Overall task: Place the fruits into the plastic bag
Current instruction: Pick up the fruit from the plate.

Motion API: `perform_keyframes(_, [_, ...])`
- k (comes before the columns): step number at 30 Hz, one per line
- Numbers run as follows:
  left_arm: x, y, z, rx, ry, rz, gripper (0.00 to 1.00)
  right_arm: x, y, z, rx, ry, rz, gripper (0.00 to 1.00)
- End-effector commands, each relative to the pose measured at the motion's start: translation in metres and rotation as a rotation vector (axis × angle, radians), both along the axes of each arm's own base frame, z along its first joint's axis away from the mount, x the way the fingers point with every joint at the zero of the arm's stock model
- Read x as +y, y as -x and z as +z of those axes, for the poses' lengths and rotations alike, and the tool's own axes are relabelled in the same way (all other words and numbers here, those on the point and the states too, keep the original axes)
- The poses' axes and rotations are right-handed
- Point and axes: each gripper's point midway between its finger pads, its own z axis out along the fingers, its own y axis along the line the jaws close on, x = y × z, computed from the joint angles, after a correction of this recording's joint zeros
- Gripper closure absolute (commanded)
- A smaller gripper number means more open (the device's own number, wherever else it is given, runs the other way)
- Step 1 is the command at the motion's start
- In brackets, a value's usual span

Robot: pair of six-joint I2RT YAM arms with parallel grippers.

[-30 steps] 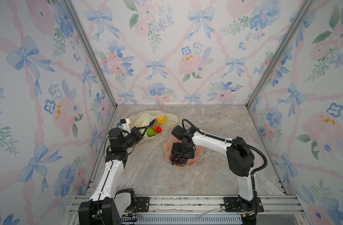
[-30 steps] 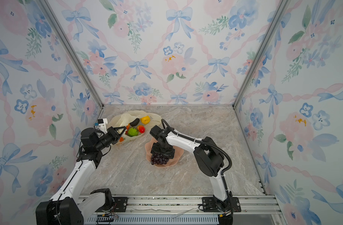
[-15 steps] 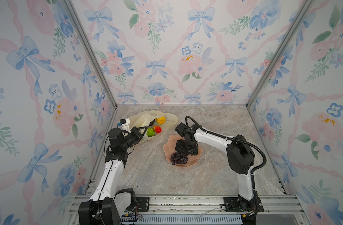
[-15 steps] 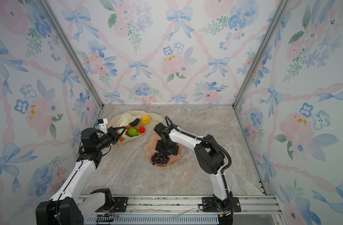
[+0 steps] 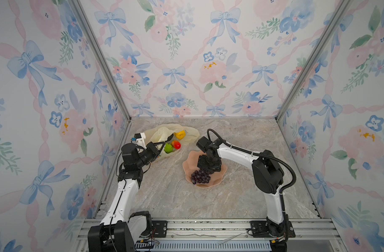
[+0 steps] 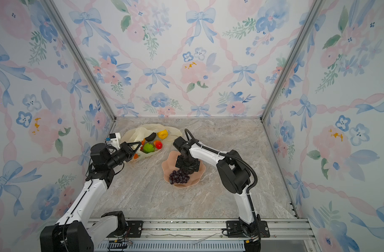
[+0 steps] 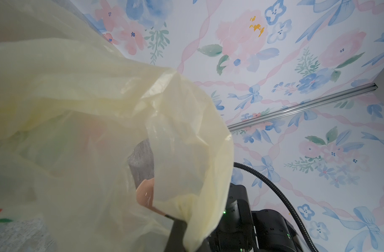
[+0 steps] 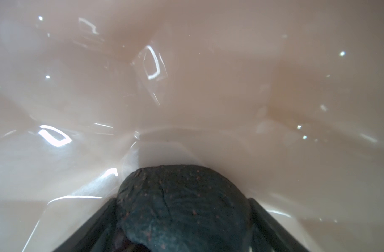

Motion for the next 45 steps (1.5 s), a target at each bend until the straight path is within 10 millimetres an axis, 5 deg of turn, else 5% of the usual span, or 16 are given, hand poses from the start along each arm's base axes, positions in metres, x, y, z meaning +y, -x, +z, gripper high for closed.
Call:
perform_keyframes(1, [-0.001, 0.0, 0.003, -0.016, 0.01, -0.012, 1.0, 0.0, -0.011, -0.004, -0.019, 0.005, -0.008, 0.15])
perform_keyframes(14, [-0.001, 0.001, 0.002, -0.015, 0.009, -0.012, 1.0, 0.009, -0.014, -0.014, -0.005, -0.014, 0.006, 0.04])
perform_keyframes(19, [-0.001, 0.001, 0.002, -0.015, 0.009, -0.012, 1.0, 0.007, -0.017, -0.009, -0.026, -0.019, 0.005, 0.12])
perform_keyframes(24, [-0.001, 0.001, 0.002, -0.015, 0.01, -0.011, 1.0, 0.002, -0.024, 0.012, -0.1, -0.009, 0.02, 0.24])
perform_keyframes(35, [-0.002, 0.001, 0.004, -0.018, 0.011, -0.016, 1.0, -0.008, -0.032, 0.069, -0.248, -0.044, 0.033, 0.23])
perform_keyframes(45, [-0.002, 0.002, 0.005, -0.019, 0.014, -0.016, 1.0, 0.023, -0.042, 0.129, -0.347, -0.345, 0.072, 0.22])
